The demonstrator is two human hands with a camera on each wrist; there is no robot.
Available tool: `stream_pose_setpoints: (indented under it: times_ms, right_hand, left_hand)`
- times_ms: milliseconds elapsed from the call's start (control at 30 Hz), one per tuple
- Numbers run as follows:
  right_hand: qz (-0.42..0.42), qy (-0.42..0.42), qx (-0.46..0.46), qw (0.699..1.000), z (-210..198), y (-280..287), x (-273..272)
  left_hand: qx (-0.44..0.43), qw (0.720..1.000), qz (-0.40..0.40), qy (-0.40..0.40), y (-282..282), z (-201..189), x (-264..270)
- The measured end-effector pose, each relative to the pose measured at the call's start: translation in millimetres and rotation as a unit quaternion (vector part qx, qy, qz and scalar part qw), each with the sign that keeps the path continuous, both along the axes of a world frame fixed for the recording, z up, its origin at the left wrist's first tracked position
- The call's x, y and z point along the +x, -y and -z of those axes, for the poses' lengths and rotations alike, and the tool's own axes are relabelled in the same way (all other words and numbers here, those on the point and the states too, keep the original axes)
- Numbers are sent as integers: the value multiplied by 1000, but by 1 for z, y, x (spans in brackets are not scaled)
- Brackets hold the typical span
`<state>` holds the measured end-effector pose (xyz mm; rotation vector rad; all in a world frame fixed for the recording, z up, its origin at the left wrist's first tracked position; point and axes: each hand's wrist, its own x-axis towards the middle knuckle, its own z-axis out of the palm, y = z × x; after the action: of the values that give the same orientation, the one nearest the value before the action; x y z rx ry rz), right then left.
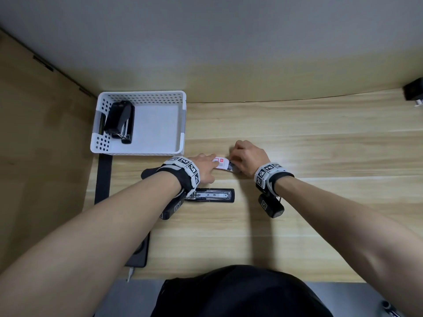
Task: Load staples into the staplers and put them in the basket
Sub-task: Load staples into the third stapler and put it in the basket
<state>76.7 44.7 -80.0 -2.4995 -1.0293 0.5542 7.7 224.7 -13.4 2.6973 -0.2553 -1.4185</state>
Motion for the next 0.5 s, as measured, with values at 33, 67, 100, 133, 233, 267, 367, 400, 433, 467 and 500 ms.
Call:
stream_pose_setpoints:
  times_ms: [33, 67, 100, 133, 233, 267, 367, 400, 433, 467, 500]
  right_hand:
    - [2, 1, 6, 1000, 1, 2, 0]
    - [6, 2, 12, 1000, 1, 3, 0]
    - [11, 2, 18, 1000, 1, 5, 0]
    - [15, 0, 23, 1000, 0, 6, 0]
    - [13, -12, 28, 999, -2, 10, 2]
    - [10, -16, 26, 999, -2, 11, 3]
    - [6, -25, 17, 1000, -4, 11, 3]
    - [7, -24, 15, 1000, -4, 10, 2]
    - [9, -24, 13, 1000, -4, 9, 1]
    - [11, -24, 9, 1000, -4, 9, 0]
    - [15, -26, 4, 1000, -4, 9, 0]
  left_hand:
    - [3, 1000, 0, -2, 1, 0, -1]
    - [6, 1000, -1, -3, 1, 0, 0]
    - [8, 1000, -1, -5, 1, 0, 0]
    - [11, 1000, 0, -8, 1, 0, 0]
    - [15, 1000, 2, -14, 0, -1, 0]
    - [17, 1000, 3, -17, 0, -1, 0]
    - [23, 999, -2, -32, 3, -2, -2]
    - [25, 999, -6, -37, 4, -2, -3]
    - [28, 999, -8, -40, 5, -2, -3]
    - [30, 999, -10, -41, 6, -1, -4]
    - [33, 998, -10, -43, 7, -1, -4]
